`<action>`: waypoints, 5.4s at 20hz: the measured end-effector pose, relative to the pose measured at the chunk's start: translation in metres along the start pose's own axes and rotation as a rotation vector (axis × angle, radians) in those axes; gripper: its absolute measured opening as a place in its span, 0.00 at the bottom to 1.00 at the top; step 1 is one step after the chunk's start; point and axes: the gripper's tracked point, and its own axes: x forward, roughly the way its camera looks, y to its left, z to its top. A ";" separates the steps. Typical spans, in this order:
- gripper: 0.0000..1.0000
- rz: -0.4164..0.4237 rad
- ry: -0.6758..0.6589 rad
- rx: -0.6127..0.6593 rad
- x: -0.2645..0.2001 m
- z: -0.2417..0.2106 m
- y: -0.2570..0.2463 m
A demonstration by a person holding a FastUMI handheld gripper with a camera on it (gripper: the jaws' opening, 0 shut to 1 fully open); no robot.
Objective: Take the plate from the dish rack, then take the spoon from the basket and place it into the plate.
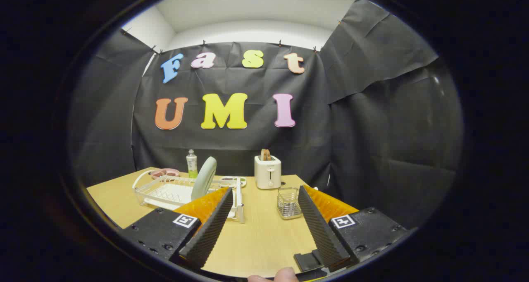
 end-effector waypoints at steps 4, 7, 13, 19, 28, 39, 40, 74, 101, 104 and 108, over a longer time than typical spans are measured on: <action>1.00 0.009 0.018 0.001 0.004 -0.005 0.003; 1.00 0.009 0.019 0.003 0.004 -0.003 0.004; 1.00 0.014 0.015 -0.005 0.009 -0.002 0.010; 1.00 0.023 0.036 -0.003 0.015 -0.002 0.015; 1.00 0.075 0.062 -0.031 0.037 0.014 0.027; 1.00 0.169 0.090 -0.092 0.098 0.074 0.063; 1.00 0.183 0.099 -0.083 0.107 0.080 0.070; 0.50 0.183 0.849 -0.149 0.268 -0.040 0.231; 0.35 0.110 0.655 0.002 0.113 0.035 0.177; 0.35 0.134 0.652 0.055 0.082 0.014 0.156; 0.35 0.135 0.657 0.120 0.058 -0.031 0.140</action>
